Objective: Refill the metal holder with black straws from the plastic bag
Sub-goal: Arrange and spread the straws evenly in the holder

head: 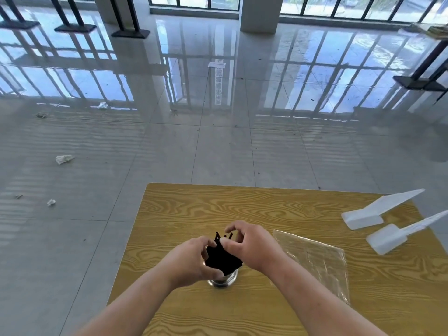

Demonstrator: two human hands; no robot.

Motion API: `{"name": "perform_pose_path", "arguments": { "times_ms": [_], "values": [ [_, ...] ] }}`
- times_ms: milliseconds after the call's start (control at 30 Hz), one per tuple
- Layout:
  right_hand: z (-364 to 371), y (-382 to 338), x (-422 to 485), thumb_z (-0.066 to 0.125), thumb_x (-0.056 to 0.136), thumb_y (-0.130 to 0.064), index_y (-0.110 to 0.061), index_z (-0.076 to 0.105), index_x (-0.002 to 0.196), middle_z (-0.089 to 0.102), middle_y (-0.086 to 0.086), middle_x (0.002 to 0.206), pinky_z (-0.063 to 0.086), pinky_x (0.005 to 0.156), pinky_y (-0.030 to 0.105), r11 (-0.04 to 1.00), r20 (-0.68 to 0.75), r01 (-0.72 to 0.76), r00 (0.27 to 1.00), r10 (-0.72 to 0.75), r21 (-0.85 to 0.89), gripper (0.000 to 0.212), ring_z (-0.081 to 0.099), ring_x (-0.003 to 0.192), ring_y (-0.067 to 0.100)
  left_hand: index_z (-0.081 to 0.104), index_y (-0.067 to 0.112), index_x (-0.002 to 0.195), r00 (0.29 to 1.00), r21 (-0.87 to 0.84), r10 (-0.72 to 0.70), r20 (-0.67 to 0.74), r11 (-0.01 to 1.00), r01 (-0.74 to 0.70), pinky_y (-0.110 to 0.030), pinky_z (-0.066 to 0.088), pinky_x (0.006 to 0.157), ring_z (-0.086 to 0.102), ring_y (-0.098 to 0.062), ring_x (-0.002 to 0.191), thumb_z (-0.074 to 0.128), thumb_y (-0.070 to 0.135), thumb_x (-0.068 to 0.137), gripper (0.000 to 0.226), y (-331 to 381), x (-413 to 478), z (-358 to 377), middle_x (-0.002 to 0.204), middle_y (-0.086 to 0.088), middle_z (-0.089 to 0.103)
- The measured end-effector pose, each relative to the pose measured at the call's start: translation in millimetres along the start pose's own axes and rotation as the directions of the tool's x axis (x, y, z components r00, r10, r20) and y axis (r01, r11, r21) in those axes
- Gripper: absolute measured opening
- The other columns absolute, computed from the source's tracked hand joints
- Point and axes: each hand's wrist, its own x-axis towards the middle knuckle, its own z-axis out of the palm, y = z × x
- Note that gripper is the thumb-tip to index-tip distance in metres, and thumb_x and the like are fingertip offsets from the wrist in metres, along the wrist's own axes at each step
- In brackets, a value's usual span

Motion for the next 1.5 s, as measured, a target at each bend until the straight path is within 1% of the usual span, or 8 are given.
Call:
{"name": "perform_pose_path", "arguments": {
  "times_ms": [133, 267, 433, 700, 933, 1233, 1333, 1500],
  "values": [
    [-8, 25, -5, 0.066, 0.093, -0.060, -0.039, 0.067, 0.111, 0.064, -0.007, 0.071, 0.053, 0.060, 0.035, 0.998, -0.092, -0.063, 0.994, 0.065, 0.024, 0.027, 0.055, 0.057, 0.004, 0.049, 0.046, 0.139, 0.997, 0.076, 0.069, 0.020, 0.995, -0.070, -0.018, 0.047, 0.083, 0.058, 0.001, 0.102, 0.082, 0.070, 0.058, 0.091, 11, 2, 16, 0.119, 0.028, 0.055],
    [-4, 45, -13, 0.063, 0.096, -0.052, -0.037, 0.068, 0.104, 0.075, -0.006, 0.076, 0.061, 0.066, 0.039, 0.978, 0.000, -0.207, 0.978, 0.207, 0.025, 0.018, 0.069, 0.063, 0.013, 0.048, 0.039, 0.144, 0.990, 0.207, 0.141, -0.023, 0.969, -0.133, -0.032, 0.053, 0.098, 0.061, -0.010, 0.117, 0.080, 0.060, 0.073, 0.080, 28, 8, 33, 0.134, 0.020, 0.054],
    [15, 52, -22, 0.060, 0.105, -0.031, -0.031, 0.075, 0.104, 0.083, -0.003, 0.096, 0.064, 0.073, 0.031, 0.931, 0.205, -0.305, 0.942, 0.265, 0.199, 0.015, 0.079, 0.084, 0.014, 0.057, 0.032, 0.133, 0.981, 0.314, 0.175, -0.081, 0.939, -0.142, -0.031, 0.053, 0.091, 0.064, -0.017, 0.109, 0.073, 0.044, 0.088, 0.049, 43, 18, 42, 0.126, 0.011, 0.061],
    [4, 54, -24, 0.061, 0.105, -0.025, -0.029, 0.074, 0.103, 0.083, -0.003, 0.092, 0.051, 0.059, 0.015, 0.912, 0.105, -0.282, 0.959, 0.262, 0.298, 0.013, 0.069, 0.069, 0.001, 0.072, 0.032, 0.117, 0.945, 0.316, 0.266, -0.192, 0.928, -0.197, -0.026, 0.052, 0.090, 0.066, -0.011, 0.104, 0.067, 0.037, 0.096, 0.021, 40, 18, 31, 0.117, 0.012, 0.071],
    [-3, 45, -18, 0.059, 0.103, -0.024, -0.028, 0.073, 0.100, 0.082, 0.004, 0.092, 0.053, 0.060, 0.027, 0.929, 0.052, -0.218, 0.976, 0.212, 0.299, 0.015, 0.062, 0.064, 0.009, 0.075, 0.034, 0.109, 0.918, 0.310, 0.304, -0.254, 0.925, -0.220, -0.014, 0.042, 0.079, 0.062, -0.003, 0.094, 0.071, 0.039, 0.094, 0.017, 44, 8, 1, 0.107, 0.017, 0.072],
    [-12, 32, -5, 0.061, 0.104, -0.023, -0.027, 0.075, 0.097, 0.079, -0.004, 0.078, 0.053, 0.063, 0.035, 0.924, 0.016, -0.177, 0.983, 0.183, 0.340, 0.017, 0.059, 0.063, 0.013, 0.078, 0.037, 0.088, 0.905, 0.230, 0.285, -0.315, 0.948, -0.218, -0.013, 0.039, 0.057, 0.064, 0.007, 0.070, 0.081, 0.046, 0.083, 0.010, 75, -16, -73, 0.073, 0.024, 0.071],
    [-16, 29, -3, 0.060, 0.103, -0.024, -0.026, 0.076, 0.096, 0.079, -0.006, 0.076, 0.051, 0.064, 0.038, 0.909, 0.016, -0.178, 0.982, 0.186, 0.376, 0.018, 0.058, 0.065, 0.016, 0.076, 0.043, 0.081, 0.909, 0.113, 0.251, -0.333, 0.967, -0.226, -0.020, 0.047, 0.053, 0.067, 0.003, 0.062, 0.085, 0.044, 0.080, 0.009, 84, -26, -101, 0.071, 0.028, 0.072],
    [-22, 26, -2, 0.058, 0.103, -0.019, -0.027, 0.077, 0.094, 0.079, -0.004, 0.075, 0.047, 0.056, 0.031, 0.900, -0.010, -0.181, 0.979, 0.202, 0.397, 0.023, 0.054, 0.058, 0.013, 0.080, 0.040, 0.084, 0.859, -0.141, 0.230, -0.458, 0.935, -0.325, -0.032, 0.061, 0.061, 0.072, -0.010, 0.057, 0.090, 0.026, 0.081, 0.018, 91, -41, -145, 0.067, 0.006, 0.077]
  ]
}}
